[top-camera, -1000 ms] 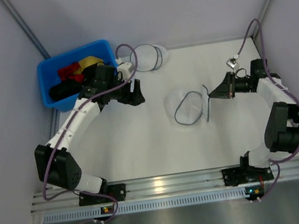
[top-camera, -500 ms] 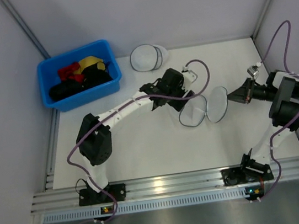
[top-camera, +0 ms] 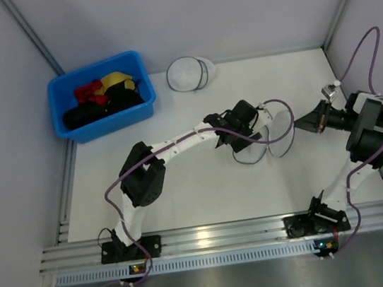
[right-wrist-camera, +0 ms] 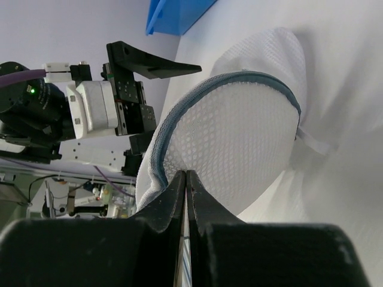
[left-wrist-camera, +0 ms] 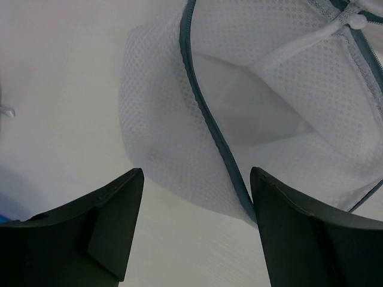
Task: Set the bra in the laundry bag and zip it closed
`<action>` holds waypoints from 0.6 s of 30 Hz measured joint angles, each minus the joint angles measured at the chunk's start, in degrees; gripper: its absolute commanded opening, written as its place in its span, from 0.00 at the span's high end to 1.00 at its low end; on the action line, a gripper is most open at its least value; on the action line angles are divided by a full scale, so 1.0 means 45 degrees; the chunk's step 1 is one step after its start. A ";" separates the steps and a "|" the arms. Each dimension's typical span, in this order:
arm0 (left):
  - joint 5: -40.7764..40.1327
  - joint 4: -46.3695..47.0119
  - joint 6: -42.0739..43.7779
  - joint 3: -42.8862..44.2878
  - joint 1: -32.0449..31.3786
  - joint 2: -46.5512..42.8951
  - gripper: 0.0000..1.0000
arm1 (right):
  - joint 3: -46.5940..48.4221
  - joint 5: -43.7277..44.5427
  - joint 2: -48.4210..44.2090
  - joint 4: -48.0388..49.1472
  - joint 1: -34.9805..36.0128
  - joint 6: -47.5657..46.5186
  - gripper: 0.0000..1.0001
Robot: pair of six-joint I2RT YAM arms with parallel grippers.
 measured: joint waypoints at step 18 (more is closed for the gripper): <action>0.0583 -0.0340 -0.2327 0.1608 0.1549 0.1001 1.00 | -0.0427 0.0782 -0.0359 -0.0131 -0.1914 0.0636 0.76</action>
